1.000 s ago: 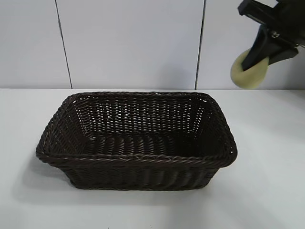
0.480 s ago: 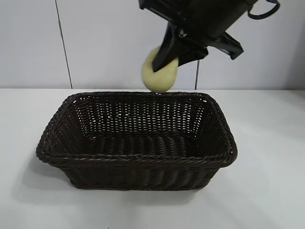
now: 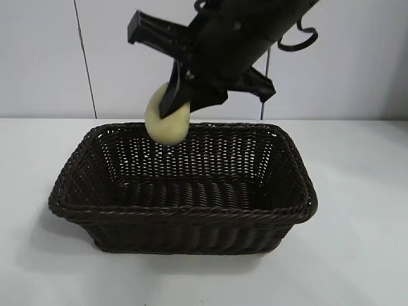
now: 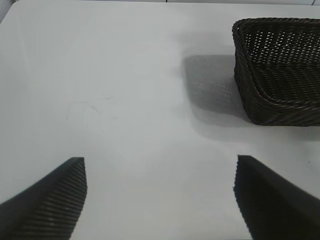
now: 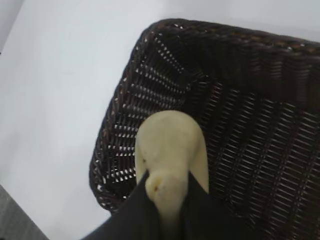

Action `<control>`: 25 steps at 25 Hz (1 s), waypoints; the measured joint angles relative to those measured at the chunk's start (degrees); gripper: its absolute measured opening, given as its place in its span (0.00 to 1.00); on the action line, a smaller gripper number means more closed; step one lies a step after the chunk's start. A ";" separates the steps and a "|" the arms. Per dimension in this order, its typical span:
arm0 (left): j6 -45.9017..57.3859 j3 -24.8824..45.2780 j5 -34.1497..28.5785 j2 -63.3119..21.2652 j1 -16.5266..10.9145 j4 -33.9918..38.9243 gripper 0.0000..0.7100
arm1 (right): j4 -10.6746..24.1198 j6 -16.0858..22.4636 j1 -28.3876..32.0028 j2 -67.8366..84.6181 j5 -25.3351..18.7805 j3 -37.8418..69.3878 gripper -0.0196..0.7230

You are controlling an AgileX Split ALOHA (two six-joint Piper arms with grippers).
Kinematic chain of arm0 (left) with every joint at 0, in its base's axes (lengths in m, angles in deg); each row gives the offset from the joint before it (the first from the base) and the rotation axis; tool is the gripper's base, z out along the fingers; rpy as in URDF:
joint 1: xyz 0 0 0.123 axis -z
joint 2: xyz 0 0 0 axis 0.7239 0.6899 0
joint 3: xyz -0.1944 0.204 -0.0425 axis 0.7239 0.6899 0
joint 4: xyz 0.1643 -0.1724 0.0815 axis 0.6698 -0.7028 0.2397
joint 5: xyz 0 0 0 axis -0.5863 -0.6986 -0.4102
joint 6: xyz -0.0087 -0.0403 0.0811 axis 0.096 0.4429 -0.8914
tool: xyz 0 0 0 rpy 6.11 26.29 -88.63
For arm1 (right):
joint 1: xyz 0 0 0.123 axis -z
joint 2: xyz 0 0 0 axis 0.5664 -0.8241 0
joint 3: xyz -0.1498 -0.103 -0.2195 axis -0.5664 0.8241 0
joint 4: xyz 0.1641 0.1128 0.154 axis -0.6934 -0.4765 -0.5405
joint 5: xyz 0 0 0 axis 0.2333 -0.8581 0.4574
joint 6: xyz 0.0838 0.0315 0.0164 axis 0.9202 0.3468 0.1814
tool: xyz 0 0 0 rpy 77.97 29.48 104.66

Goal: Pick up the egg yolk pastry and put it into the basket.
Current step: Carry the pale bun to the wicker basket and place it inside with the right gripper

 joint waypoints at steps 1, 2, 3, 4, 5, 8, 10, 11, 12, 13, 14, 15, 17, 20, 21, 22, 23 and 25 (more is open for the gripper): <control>0.00 0.00 0.00 0.00 0.00 0.00 0.82 | 0.00 0.00 0.00 -1.04 0.43 0.00 0.07; 0.00 0.00 0.00 0.00 0.00 0.00 0.82 | 0.00 0.00 0.00 -2.21 0.92 0.00 0.07; 0.00 0.00 0.00 0.00 0.00 0.00 0.82 | 0.00 0.00 0.00 -3.22 1.19 0.00 0.07; 0.00 0.00 0.00 0.00 0.00 0.00 0.82 | 0.00 0.00 0.00 -4.00 1.18 0.00 0.07; 0.00 0.00 0.00 0.00 0.00 0.00 0.82 | 0.00 0.00 0.00 -4.83 1.18 0.00 0.07; 0.00 0.00 0.00 0.00 0.00 0.00 0.82 | 0.00 0.00 0.00 -6.53 1.32 0.00 0.07; 0.00 0.00 0.00 0.00 0.00 0.00 0.82 | 0.00 0.00 0.00 -7.08 1.47 0.00 0.08; 0.00 0.00 0.00 0.00 0.00 0.00 0.82 | 0.00 0.00 0.00 -7.22 1.60 0.00 0.09; 0.00 0.00 0.00 0.00 0.00 0.00 0.82 | 0.00 0.00 0.00 -7.28 1.65 0.00 0.11; 0.00 0.00 0.00 0.00 0.00 0.00 0.82 | 0.00 0.00 0.00 -7.28 1.74 0.00 0.15; 0.00 0.00 0.00 0.00 0.00 0.00 0.82 | 0.00 0.00 0.00 -7.30 1.82 0.00 0.21; 0.00 0.00 0.00 0.00 0.00 0.00 0.82 | 0.00 0.00 0.00 -7.30 1.82 0.00 0.29; 0.00 0.00 0.00 0.00 0.00 0.00 0.82 | 0.00 0.00 0.00 -7.30 1.82 0.00 0.48; 0.00 0.00 0.00 0.00 0.00 0.00 0.82 | 0.00 0.00 0.00 -7.30 1.62 0.00 0.71; 0.00 0.00 0.00 0.00 0.00 0.00 0.82 | 0.00 0.03 0.00 -7.30 1.26 0.00 0.74; 0.00 0.00 0.00 0.00 0.00 0.00 0.82 | 0.00 0.32 0.00 -7.30 0.69 -0.04 0.76; 0.00 0.00 0.00 0.00 0.00 0.00 0.82 | 0.32 0.76 0.00 -7.30 -0.41 -0.39 0.77; 0.00 0.00 0.00 0.00 0.00 0.00 0.82 | 1.71 2.06 0.00 -7.30 -3.61 -1.79 0.78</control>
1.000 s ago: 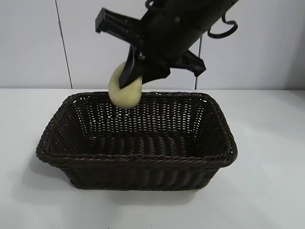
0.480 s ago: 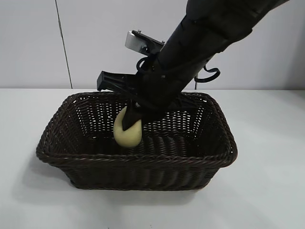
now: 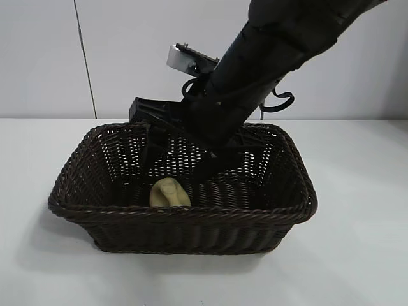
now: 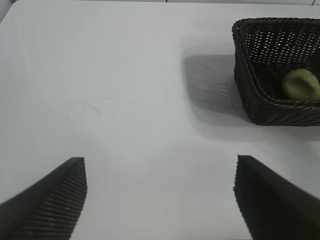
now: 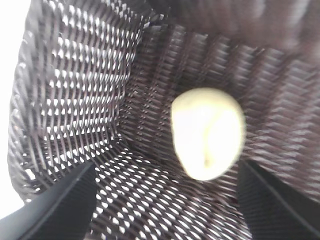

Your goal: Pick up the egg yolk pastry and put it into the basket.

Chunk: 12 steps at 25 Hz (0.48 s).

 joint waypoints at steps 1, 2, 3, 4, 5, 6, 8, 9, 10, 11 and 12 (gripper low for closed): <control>0.00 0.00 0.00 0.00 0.00 0.00 0.82 | 1.26 1.18 0.00 0.00 -1.66 -1.26 0.78; 0.00 0.00 0.00 0.00 0.00 0.00 0.82 | 3.00 2.53 0.00 0.00 -3.61 -2.77 0.78; 0.00 0.00 0.00 0.00 0.00 0.00 0.82 | 4.73 3.80 0.00 0.00 -5.74 -4.22 0.78; 0.00 0.00 0.00 0.00 0.00 0.00 0.82 | 7.01 5.46 0.00 0.00 -7.88 -6.10 0.78; 0.00 0.00 0.00 0.00 0.00 0.00 0.82 | 9.35 7.23 0.08 0.00 -9.78 -8.09 0.78; 0.00 0.00 0.00 0.00 0.00 0.00 0.82 | 11.53 8.91 0.35 0.00 -12.27 -10.06 0.78; 0.00 0.00 0.00 0.00 0.00 0.00 0.82 | 15.32 11.62 1.50 0.00 -16.95 -13.47 0.78; 0.00 0.00 0.00 0.00 0.00 0.00 0.82 | 17.17 12.76 2.44 0.00 -19.48 -15.14 0.78; 0.00 0.00 0.00 0.00 0.00 0.00 0.82 | 18.48 13.37 3.32 0.00 -21.95 -16.39 0.78; 0.00 0.00 0.00 0.00 0.00 0.00 0.82 | 19.77 13.79 4.42 0.00 -24.24 -17.72 0.78; 0.00 0.00 0.00 0.00 0.00 0.00 0.82 | 20.79 14.02 5.62 0.00 -26.05 -18.88 0.78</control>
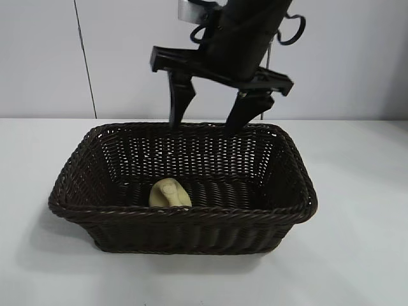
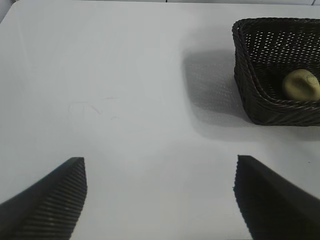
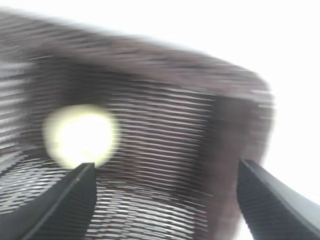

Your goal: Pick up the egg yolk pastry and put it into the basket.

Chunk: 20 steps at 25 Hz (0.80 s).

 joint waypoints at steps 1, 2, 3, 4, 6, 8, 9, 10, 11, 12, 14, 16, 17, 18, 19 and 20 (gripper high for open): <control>0.00 0.00 0.00 0.00 0.00 0.00 0.82 | 0.72 0.05 1.25 0.00 -1.87 -0.96 0.78; 0.00 0.00 0.00 0.00 0.00 0.00 0.82 | 1.28 0.06 2.30 0.00 -3.47 -1.56 0.78; 0.00 0.00 0.00 0.00 0.00 0.00 0.82 | 1.83 0.11 3.58 0.00 -4.67 -2.09 0.78; 0.00 0.00 0.00 0.00 0.00 0.00 0.82 | 2.30 0.17 4.90 0.00 -5.91 -2.37 0.78; 0.00 0.00 0.00 0.00 0.00 0.00 0.82 | 3.31 0.11 7.40 0.00 -7.93 -2.62 0.78; 0.00 0.00 0.00 0.00 0.00 0.00 0.82 | 4.61 -0.54 10.20 0.00 -9.51 -2.63 0.78; 0.00 0.00 0.00 0.00 0.00 0.00 0.82 | 5.27 -0.96 11.37 0.00 -10.30 -2.63 0.78; 0.00 0.00 0.00 0.00 0.00 0.00 0.82 | 6.26 -1.53 12.76 0.00 -10.87 -2.63 0.78; 0.00 0.00 0.00 0.00 0.00 0.00 0.82 | 7.32 -2.04 14.16 0.00 -11.53 -2.63 0.78; 0.00 0.00 0.00 0.00 0.00 0.00 0.82 | 8.42 -2.56 15.33 0.00 -11.89 -2.63 0.78; 0.00 0.00 0.00 0.00 0.00 0.00 0.82 | 10.49 -3.35 18.11 0.00 -11.94 -2.63 0.78; 0.00 0.00 0.00 0.00 0.00 0.00 0.82 | 12.52 -3.75 20.68 0.00 -11.94 -2.63 0.78; 0.00 0.00 0.00 0.00 0.00 0.00 0.82 | 13.39 -3.94 22.09 0.00 -11.94 -2.63 0.78; 0.00 0.00 0.00 0.00 0.00 0.00 0.82 | 14.02 -4.08 23.52 0.00 -11.95 -2.63 0.78; 0.00 0.00 0.00 0.00 0.00 0.00 0.82 | 14.32 -4.14 24.91 0.00 -12.00 -2.63 0.78; 0.00 0.00 0.00 0.00 0.00 0.00 0.82 | 14.48 -4.14 25.97 0.00 -12.00 -2.63 0.78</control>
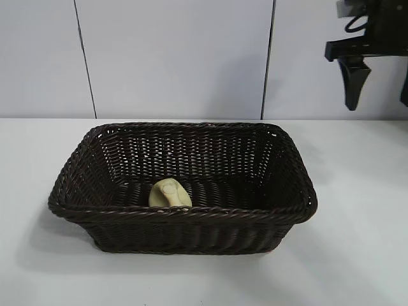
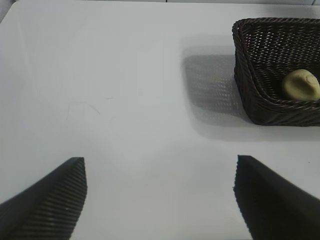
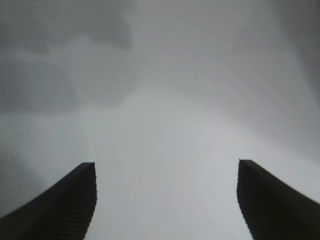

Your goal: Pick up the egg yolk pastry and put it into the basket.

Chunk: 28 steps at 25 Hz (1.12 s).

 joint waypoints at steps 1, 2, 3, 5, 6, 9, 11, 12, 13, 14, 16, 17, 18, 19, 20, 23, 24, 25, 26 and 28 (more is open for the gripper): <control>0.00 0.00 0.00 0.00 0.00 0.00 0.82 | 0.21 0.00 1.10 0.00 0.00 0.00 0.78; 0.00 0.00 0.00 0.00 0.00 0.00 0.82 | 0.20 -0.04 1.96 0.00 0.00 0.00 0.78; 0.00 0.00 0.00 0.00 0.00 0.00 0.82 | 0.28 -0.11 2.50 0.00 -0.06 0.00 0.78; 0.00 0.00 0.00 0.00 0.00 0.00 0.82 | 0.33 -0.21 3.21 0.16 0.00 0.45 0.78; 0.00 0.00 0.00 0.00 0.00 0.00 0.82 | 0.33 -0.49 3.25 0.64 0.13 1.24 0.78; 0.00 0.00 0.00 0.00 0.00 0.00 0.82 | -0.13 -1.57 3.22 3.42 0.13 5.54 0.78; 0.00 0.00 0.00 0.00 0.00 0.00 0.82 | -0.43 -1.87 3.22 6.23 0.13 9.53 0.78; 0.00 0.00 0.00 0.00 0.00 0.00 0.82 | -0.71 -1.93 3.22 8.04 0.13 11.97 0.78; 0.00 0.00 0.00 0.00 0.00 0.00 0.82 | -0.95 -1.93 3.22 9.95 0.13 14.56 0.78; 0.00 0.00 0.00 0.00 0.00 0.00 0.82 | -1.12 -1.93 3.22 12.09 0.13 16.77 0.78; 0.00 0.00 0.00 0.00 0.00 0.00 0.82 | -1.78 -1.93 3.22 16.17 0.13 22.20 0.78; 0.00 0.00 0.00 0.00 0.00 0.00 0.82 | -2.13 -1.93 3.22 18.58 0.13 24.96 0.78; 0.00 0.00 0.00 0.00 0.00 0.00 0.82 | -2.34 -1.93 3.22 21.05 0.13 27.23 0.78; 0.00 0.00 0.00 0.00 0.00 0.00 0.82 | -2.50 -1.93 3.22 23.21 0.13 29.90 0.78; 0.00 0.00 0.00 0.00 0.00 0.00 0.82 | -2.56 -1.93 3.22 25.81 0.13 32.51 0.78; 0.00 0.00 0.00 0.00 0.00 0.00 0.82 | -2.72 -1.98 3.22 33.66 0.31 39.66 0.78; 0.00 0.00 0.00 0.00 0.00 0.00 0.82 | -2.72 -1.98 3.22 36.57 0.71 42.08 0.78; 0.00 0.00 0.00 0.00 0.00 0.00 0.82 | -2.78 -1.98 3.22 39.57 1.13 44.07 0.78; 0.00 0.00 0.00 0.00 0.00 0.00 0.82 | -3.02 -1.98 3.22 42.14 1.69 46.44 0.78; 0.00 0.00 0.00 0.00 0.00 0.00 0.82 | -3.78 -1.98 3.22 48.48 3.25 51.01 0.78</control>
